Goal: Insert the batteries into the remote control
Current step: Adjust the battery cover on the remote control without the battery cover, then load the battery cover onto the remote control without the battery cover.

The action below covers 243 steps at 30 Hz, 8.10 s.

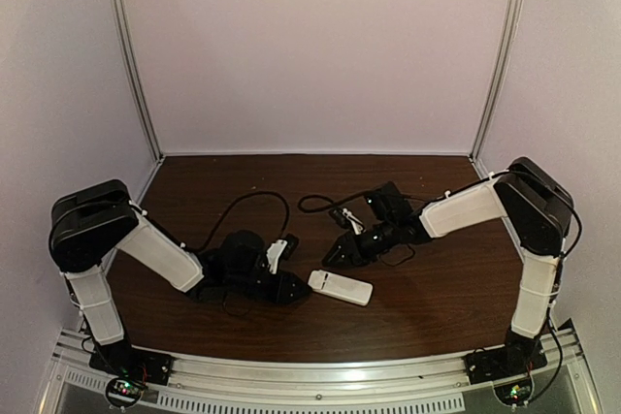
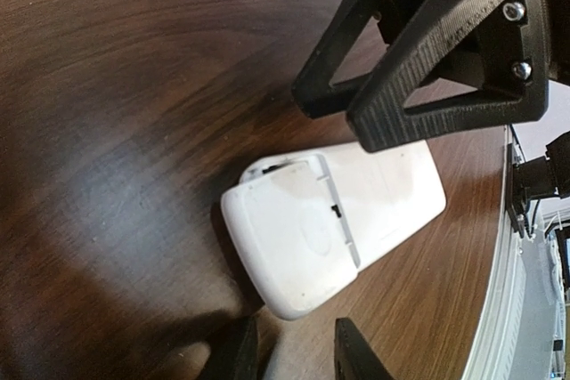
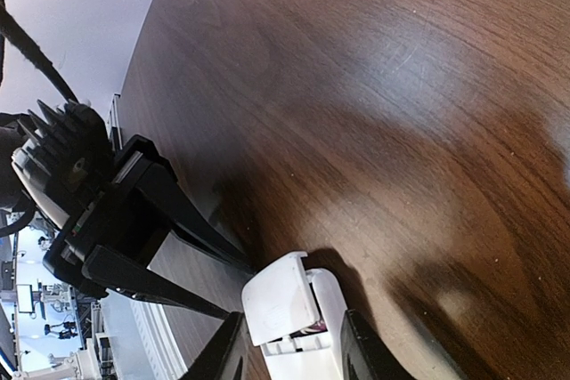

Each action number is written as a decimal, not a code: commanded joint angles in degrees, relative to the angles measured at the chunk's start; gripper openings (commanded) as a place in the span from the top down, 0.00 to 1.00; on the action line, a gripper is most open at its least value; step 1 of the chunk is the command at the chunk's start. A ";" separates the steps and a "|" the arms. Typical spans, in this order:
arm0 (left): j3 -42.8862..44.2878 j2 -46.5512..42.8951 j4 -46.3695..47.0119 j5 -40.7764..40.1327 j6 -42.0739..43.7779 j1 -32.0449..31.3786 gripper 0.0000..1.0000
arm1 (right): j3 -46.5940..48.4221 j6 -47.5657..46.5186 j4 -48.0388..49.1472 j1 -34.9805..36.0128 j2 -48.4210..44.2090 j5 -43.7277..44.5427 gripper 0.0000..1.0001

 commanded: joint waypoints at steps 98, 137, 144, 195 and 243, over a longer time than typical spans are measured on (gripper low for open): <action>8.29 1.35 -12.15 -9.28 9.78 -3.15 0.50 | 1.88 -3.15 -3.98 -0.08 -0.74 0.20 0.65; 16.43 2.44 -17.96 -8.74 10.69 -1.09 0.60 | -25.80 5.46 -5.78 -3.73 -28.01 7.79 0.54; 17.43 4.07 -19.56 -8.92 10.89 -1.18 0.61 | -26.99 7.22 -3.44 -3.12 -27.61 6.94 0.54; 17.78 7.28 -22.91 -7.41 8.93 -5.28 0.86 | -29.39 12.45 7.92 2.09 -18.41 6.80 0.76; 13.60 3.56 -24.25 -5.54 5.00 -7.21 0.82 | -26.00 7.60 2.39 -2.66 -18.47 8.83 0.74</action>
